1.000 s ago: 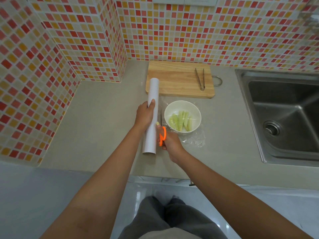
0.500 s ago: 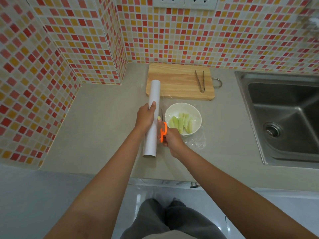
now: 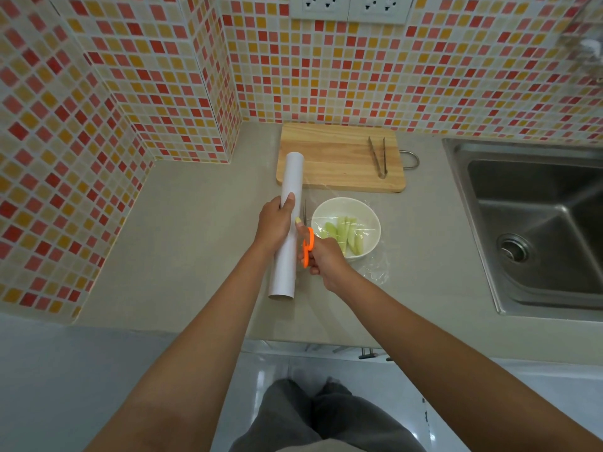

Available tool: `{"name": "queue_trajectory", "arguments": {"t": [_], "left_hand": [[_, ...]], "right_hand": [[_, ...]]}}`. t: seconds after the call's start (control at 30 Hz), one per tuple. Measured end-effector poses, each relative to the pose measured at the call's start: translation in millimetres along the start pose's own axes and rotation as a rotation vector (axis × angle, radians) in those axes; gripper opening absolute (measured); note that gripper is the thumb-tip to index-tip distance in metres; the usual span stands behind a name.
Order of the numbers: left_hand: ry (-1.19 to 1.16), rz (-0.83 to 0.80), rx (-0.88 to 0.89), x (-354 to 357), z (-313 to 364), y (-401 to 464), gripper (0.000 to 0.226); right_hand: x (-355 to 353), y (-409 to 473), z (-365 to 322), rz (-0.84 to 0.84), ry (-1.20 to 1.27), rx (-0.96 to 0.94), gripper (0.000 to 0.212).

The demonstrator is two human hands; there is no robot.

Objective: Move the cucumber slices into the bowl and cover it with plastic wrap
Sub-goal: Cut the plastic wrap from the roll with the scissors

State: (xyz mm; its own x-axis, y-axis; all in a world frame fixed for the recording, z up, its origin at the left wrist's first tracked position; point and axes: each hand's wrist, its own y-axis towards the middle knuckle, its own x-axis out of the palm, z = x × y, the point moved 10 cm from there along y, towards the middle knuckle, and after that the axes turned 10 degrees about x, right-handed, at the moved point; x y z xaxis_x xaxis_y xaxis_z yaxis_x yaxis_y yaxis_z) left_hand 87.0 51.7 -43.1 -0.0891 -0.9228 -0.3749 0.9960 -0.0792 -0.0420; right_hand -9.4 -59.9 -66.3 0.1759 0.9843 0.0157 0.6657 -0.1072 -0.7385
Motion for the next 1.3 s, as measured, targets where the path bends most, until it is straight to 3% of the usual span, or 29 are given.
{"name": "queue_trajectory", "arguments": {"t": [1.3], "left_hand": [[-0.024, 0.003, -0.020, 0.6, 8.2, 1.4, 0.046]], "right_hand": [[2.7, 31.9, -63.1, -0.026, 0.054, -0.012, 0.049]]}}
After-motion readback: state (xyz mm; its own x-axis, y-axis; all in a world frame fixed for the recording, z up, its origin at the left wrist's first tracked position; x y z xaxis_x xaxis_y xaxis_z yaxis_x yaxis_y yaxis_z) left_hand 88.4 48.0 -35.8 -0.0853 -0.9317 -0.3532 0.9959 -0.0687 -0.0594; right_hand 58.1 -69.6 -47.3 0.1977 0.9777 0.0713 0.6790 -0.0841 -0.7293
